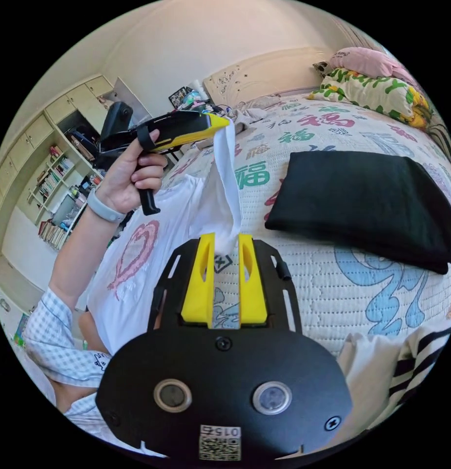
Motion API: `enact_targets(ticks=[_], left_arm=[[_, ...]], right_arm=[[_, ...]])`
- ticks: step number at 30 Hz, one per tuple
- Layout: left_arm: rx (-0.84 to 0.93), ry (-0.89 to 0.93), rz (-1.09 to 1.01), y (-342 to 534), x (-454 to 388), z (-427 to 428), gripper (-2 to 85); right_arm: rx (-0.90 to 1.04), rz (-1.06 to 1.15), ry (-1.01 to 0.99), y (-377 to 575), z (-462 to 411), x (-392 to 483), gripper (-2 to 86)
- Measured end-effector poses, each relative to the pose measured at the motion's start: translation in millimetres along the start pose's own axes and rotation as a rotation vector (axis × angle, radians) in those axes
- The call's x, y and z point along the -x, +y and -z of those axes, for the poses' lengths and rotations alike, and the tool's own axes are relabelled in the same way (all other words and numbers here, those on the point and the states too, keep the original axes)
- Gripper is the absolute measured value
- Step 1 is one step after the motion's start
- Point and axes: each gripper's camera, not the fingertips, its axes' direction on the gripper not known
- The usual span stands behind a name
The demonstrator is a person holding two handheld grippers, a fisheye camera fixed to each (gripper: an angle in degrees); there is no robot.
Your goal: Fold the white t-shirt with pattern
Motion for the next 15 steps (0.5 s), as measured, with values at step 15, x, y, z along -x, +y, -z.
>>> enact_targets(ticks=[15], left_arm=[[-0.161, 0.022, 0.012, 104, 36, 124, -0.5]], right_arm=[[-0.03, 0.505, 0.136, -25, 1, 138, -0.4]])
